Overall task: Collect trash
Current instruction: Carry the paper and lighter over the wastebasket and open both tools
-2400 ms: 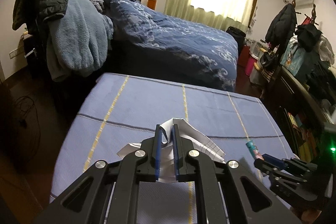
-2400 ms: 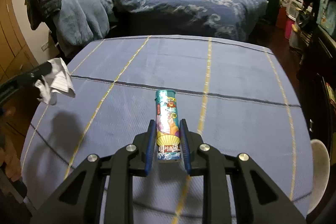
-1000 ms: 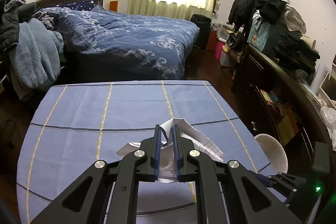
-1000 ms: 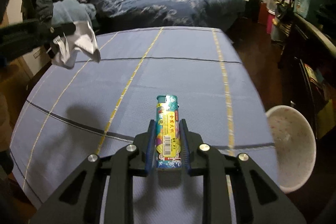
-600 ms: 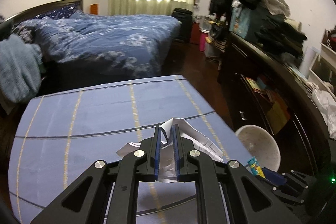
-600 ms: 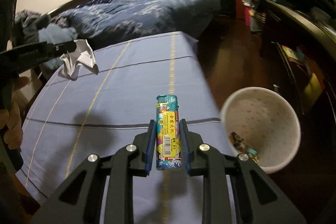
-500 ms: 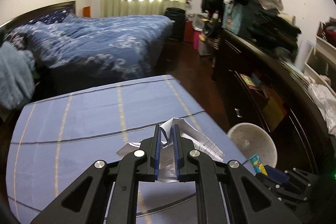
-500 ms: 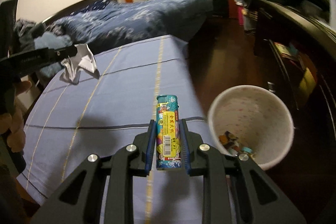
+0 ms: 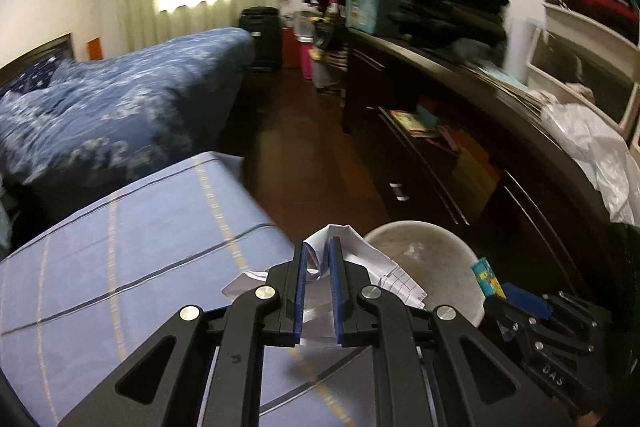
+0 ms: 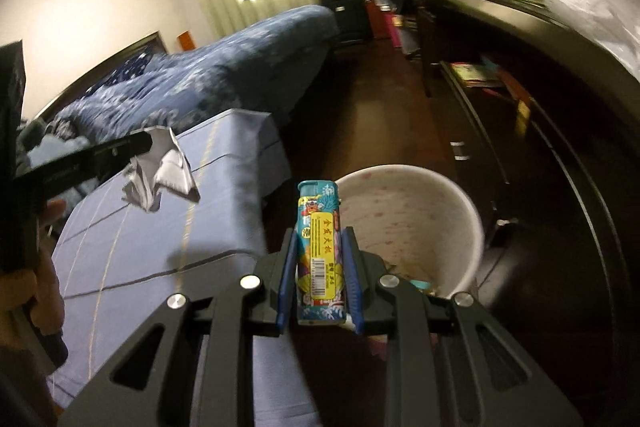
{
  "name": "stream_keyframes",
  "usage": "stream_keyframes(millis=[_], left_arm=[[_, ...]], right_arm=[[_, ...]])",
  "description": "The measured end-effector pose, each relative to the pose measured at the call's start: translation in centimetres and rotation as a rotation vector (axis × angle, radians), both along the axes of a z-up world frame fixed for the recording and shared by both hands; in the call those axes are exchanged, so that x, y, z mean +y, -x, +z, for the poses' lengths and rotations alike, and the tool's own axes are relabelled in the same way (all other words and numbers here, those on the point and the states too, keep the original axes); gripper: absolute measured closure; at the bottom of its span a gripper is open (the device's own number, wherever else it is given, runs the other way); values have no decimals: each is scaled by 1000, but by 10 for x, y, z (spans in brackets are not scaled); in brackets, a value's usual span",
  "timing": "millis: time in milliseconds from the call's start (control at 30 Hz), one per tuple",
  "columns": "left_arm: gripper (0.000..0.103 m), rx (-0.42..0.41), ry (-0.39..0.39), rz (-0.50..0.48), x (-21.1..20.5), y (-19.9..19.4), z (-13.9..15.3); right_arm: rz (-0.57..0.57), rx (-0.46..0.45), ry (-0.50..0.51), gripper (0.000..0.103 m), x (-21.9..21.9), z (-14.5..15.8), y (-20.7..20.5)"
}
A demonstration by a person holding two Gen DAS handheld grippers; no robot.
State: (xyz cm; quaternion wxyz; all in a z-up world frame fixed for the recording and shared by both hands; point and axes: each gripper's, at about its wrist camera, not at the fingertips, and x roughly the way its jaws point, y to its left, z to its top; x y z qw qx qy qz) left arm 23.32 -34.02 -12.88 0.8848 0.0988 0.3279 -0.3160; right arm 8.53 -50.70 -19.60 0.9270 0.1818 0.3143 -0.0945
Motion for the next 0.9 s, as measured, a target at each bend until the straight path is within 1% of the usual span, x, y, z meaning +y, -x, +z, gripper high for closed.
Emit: stream_keyframes(millis=[167,367,500,767,900], left_arm=[[92,4,-27,-64,-34,0,-9],[92,13,-71,-121,-68,-3,-27],[92,47,-93,-148,-86,-8,-41],[91,70,-125,-163,-107,-16,-59],[90,73,-122,-161,-110,-18,-62]], right_arm=[[-60,9,-18,79,-27,-11,-1],[-92,25,-40,79,-41,-25,-9],[-112,39,-55,79,-50,-36,-15],[-151,75,-73,79,-63,-56,-24],[-165,83,-62,79,-66,-60,-29]])
